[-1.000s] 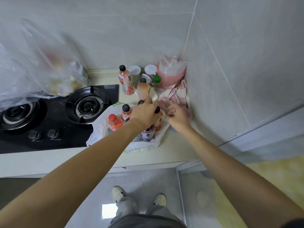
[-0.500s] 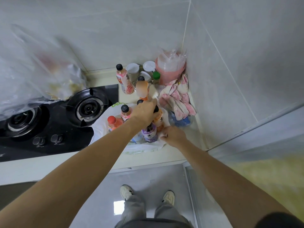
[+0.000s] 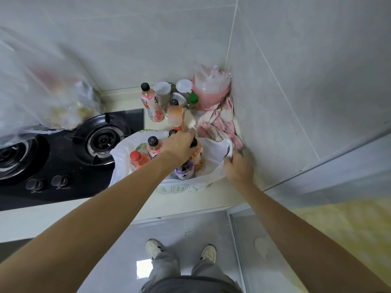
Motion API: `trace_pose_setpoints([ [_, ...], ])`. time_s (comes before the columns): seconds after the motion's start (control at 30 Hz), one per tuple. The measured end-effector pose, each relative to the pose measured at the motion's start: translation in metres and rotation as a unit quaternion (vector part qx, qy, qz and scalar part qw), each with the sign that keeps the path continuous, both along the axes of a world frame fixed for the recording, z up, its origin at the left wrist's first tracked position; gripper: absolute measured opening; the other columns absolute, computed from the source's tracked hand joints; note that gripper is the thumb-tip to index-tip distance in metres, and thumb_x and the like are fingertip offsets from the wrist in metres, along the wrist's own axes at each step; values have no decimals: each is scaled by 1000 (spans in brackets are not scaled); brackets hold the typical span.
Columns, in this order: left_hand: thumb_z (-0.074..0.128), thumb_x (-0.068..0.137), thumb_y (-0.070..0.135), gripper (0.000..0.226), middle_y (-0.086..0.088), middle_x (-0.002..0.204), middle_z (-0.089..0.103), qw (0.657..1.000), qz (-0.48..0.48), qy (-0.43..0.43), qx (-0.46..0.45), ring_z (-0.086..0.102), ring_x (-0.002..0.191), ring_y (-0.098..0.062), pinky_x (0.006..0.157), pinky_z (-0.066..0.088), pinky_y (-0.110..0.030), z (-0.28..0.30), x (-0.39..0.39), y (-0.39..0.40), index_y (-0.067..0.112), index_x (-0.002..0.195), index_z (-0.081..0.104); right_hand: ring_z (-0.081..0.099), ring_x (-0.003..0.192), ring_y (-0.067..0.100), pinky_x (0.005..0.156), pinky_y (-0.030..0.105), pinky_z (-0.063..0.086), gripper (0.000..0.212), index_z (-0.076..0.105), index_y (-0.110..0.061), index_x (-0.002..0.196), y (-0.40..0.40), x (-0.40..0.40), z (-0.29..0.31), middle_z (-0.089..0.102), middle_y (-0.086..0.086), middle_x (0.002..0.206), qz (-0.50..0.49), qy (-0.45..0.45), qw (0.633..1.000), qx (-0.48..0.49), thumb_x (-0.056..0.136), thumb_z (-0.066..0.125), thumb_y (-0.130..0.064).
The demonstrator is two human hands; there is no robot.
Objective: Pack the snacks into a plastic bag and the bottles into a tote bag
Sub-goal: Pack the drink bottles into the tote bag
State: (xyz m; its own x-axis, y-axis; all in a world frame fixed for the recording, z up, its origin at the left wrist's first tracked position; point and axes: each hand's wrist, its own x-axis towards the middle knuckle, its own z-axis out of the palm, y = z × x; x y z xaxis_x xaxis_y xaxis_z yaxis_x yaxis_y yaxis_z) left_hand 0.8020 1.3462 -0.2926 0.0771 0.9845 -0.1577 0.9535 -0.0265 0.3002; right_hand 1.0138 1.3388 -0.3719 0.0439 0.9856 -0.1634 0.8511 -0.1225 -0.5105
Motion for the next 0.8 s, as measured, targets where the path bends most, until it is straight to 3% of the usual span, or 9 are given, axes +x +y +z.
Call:
trace_pose_setpoints([
  [0.07, 63, 95, 34, 28, -12, 93, 60, 1000, 0, -13, 11, 59, 86, -35, 63, 45, -39, 1, -2, -2, 13, 104, 47, 55, 87, 35, 70, 37, 39, 19, 61, -5, 103, 1, -3, 6, 61, 14, 97, -6, 18, 1000, 2, 93, 54, -20],
  [0.17, 62, 94, 37, 28, -7, 88, 59, 1000, -2, -23, 22, 60, 84, -33, 64, 51, -41, 4, -4, -9, 14, 104, 48, 56, 83, 29, 66, 34, 38, 13, 59, -14, 96, 2, -11, 19, 60, 0, 85, 9, 44, 999, 20, 87, 60, -23],
  [0.33, 58, 95, 47, 32, -3, 94, 63, 996, 15, -52, 68, 60, 83, -28, 68, 54, -42, 19, -18, -25, 18, 108, 53, 57, 85, 22, 69, 35, 43, 13, 52, -22, 94, 13, -25, 47, 60, -6, 94, 60, 58, 993, 79, 85, 62, -23],
  [0.53, 52, 98, 51, 34, 4, 81, 66, 980, 125, -96, 122, 63, 76, -20, 66, 50, -35, 41, -80, -36, 20, 110, 60, 62, 87, 17, 71, 35, 48, 7, 59, -25, 96, 46, -63, 87, 65, -11, 95, 136, 49, 985, 89, 91, 61, -30],
  [0.67, 54, 97, 48, 34, 3, 85, 68, 975, 177, -86, 106, 65, 83, -26, 72, 55, -39, 40, -133, -22, 18, 113, 58, 66, 91, 20, 86, 42, 52, 14, 57, -29, 106, 76, -102, 97, 70, -9, 101, 181, 33, 980, 77, 95, 54, -37],
  [0.8, 55, 97, 44, 38, -6, 93, 69, 976, 185, -84, 84, 65, 87, -32, 75, 55, -45, 32, -167, 11, 13, 119, 53, 66, 89, 23, 75, 46, 58, 28, 52, -24, 121, 105, -149, 100, 67, -3, 107, 208, 5, 975, 72, 99, 56, -41],
])
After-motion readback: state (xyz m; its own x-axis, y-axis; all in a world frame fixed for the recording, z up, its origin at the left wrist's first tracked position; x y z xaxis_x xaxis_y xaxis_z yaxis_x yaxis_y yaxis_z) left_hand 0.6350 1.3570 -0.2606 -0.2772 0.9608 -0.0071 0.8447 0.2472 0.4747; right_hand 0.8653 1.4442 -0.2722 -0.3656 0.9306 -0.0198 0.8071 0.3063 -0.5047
